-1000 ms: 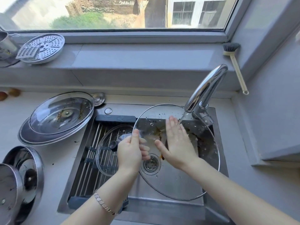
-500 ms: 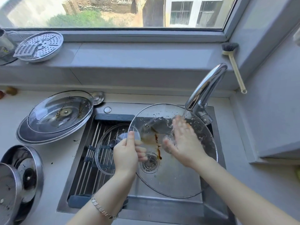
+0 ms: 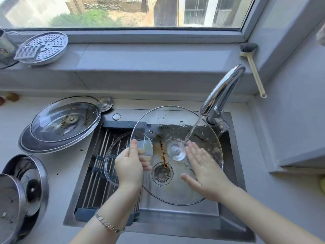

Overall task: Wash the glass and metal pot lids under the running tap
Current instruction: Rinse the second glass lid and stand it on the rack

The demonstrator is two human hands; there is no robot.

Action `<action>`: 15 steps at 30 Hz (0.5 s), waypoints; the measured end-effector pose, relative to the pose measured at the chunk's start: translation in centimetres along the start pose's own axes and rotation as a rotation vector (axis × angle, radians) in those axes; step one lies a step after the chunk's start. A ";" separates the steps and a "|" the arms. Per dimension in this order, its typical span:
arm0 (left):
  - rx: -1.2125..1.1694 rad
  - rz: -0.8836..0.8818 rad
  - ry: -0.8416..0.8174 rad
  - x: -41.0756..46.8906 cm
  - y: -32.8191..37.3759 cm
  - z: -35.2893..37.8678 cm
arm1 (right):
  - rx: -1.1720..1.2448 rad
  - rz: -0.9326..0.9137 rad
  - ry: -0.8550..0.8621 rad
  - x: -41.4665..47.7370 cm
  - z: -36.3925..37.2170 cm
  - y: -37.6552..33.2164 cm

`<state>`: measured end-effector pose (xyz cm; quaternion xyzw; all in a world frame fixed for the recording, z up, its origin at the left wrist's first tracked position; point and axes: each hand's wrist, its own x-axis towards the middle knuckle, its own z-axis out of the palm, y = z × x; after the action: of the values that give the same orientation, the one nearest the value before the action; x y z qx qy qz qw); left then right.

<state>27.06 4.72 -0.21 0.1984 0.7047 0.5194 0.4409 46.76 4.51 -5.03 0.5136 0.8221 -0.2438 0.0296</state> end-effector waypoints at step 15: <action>-0.025 0.053 0.098 0.8 0.8 -0.6 | -0.087 -0.169 -0.030 -0.7 0.2 -2.8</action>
<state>26.03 5.30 0.19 0.1859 0.7134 0.5484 0.3945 44.66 2.91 -3.94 0.4371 0.8717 -0.2173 0.0436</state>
